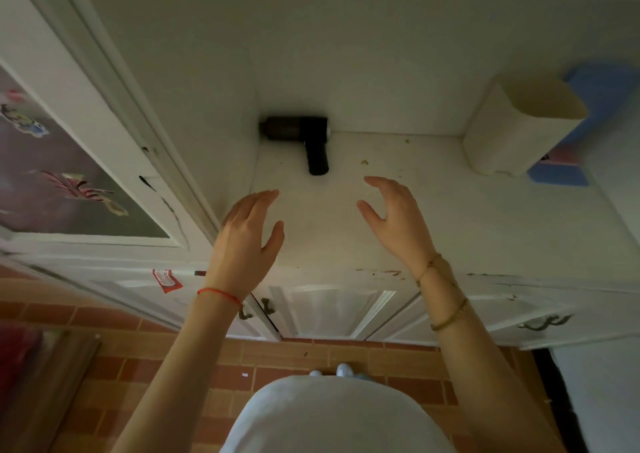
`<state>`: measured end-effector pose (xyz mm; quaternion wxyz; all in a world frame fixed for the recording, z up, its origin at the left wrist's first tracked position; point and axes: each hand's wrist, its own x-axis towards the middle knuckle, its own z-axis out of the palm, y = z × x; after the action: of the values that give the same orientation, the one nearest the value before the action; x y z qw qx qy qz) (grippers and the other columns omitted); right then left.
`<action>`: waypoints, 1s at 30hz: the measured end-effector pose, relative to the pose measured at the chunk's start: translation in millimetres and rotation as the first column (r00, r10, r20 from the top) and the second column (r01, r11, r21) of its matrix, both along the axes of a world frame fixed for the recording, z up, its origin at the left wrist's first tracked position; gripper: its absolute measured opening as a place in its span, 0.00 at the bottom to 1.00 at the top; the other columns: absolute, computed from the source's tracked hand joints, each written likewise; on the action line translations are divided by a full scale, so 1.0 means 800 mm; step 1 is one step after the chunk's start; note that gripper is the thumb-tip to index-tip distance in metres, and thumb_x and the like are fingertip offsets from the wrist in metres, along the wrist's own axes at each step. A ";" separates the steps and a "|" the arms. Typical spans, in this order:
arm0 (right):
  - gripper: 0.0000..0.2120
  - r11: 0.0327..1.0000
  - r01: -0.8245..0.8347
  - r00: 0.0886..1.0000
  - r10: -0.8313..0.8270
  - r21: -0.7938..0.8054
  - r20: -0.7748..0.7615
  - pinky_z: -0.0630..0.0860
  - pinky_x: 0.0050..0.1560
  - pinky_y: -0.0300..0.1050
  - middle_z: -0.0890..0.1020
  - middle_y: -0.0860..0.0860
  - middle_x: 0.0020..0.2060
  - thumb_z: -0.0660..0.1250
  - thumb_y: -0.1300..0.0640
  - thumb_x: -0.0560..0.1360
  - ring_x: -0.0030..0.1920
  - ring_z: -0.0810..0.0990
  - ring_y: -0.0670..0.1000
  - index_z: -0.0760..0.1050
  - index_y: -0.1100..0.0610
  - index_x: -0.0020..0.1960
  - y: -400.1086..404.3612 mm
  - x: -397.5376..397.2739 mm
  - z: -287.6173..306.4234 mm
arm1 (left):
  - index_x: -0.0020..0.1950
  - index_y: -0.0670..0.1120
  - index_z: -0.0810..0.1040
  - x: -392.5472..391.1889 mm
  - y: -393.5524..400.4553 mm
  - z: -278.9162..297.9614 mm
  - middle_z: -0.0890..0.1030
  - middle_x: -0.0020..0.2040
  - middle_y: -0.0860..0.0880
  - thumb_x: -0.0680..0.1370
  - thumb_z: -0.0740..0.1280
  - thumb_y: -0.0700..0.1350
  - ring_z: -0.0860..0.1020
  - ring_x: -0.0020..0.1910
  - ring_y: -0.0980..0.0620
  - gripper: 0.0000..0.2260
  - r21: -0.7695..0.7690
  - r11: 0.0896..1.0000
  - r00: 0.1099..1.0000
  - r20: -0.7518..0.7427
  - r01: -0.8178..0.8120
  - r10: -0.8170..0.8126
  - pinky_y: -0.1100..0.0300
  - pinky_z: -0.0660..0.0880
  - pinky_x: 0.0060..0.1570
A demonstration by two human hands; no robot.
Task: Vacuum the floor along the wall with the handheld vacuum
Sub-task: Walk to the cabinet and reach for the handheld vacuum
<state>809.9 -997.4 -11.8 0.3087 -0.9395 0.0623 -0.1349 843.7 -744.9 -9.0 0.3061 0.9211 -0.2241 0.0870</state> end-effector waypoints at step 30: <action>0.14 0.908 0.098 0.987 -0.035 0.408 -0.159 0.65 0.26 0.29 0.74 0.49 0.35 0.68 0.48 0.76 0.36 0.73 0.46 0.70 0.56 0.40 0.019 0.212 -0.044 | 0.75 0.44 0.67 0.142 -0.086 -0.017 0.74 0.69 0.46 0.83 0.61 0.52 0.74 0.65 0.48 0.22 -0.221 0.918 0.877 -0.432 -0.331 0.212 0.54 0.70 0.67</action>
<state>979.1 -982.6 -47.2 0.4907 -0.8573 0.1441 -0.0590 957.4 -813.5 -22.6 0.4604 0.8872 -0.0090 -0.0285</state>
